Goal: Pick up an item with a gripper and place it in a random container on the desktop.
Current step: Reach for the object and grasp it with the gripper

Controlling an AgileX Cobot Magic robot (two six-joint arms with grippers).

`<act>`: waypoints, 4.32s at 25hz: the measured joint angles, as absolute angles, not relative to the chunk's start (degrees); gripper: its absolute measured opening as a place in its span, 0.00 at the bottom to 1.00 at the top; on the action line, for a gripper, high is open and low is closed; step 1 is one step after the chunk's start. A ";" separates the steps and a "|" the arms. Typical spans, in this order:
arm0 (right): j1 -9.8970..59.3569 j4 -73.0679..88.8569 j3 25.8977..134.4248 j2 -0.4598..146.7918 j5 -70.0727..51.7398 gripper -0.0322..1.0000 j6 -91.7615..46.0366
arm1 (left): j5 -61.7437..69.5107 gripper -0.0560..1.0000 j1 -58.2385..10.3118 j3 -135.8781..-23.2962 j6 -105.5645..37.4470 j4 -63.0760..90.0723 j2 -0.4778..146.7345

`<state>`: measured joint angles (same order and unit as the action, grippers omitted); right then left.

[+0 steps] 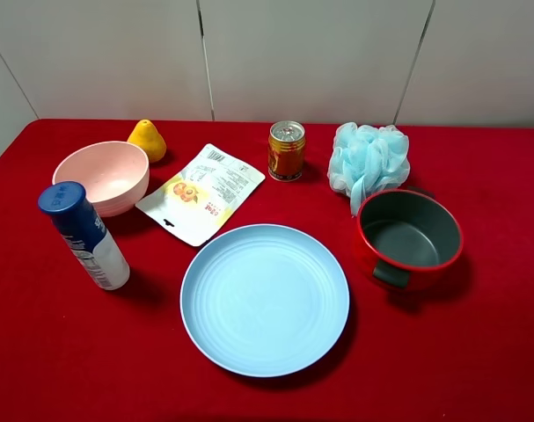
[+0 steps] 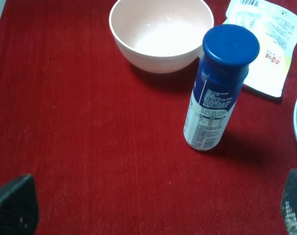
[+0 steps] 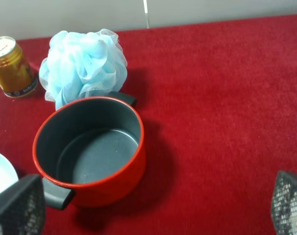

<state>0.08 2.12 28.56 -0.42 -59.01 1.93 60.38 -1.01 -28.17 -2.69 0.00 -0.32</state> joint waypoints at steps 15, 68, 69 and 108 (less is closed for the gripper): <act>0.08 2.12 28.56 -0.42 -59.01 0.70 1.93 | 60.38 1.00 -1.01 -28.17 -2.69 0.00 -0.32; 1.99 11.65 65.01 62.63 -60.52 0.70 -10.51 | 60.38 1.00 -1.01 -28.17 -2.69 0.00 -0.32; 2.92 11.45 66.48 64.14 -61.08 0.70 -10.57 | 60.38 1.00 -1.01 -28.17 -2.69 0.00 -0.32; 13.59 8.60 100.11 114.02 -67.99 0.70 -4.25 | 60.38 1.00 -1.01 -28.17 -2.69 0.00 -0.32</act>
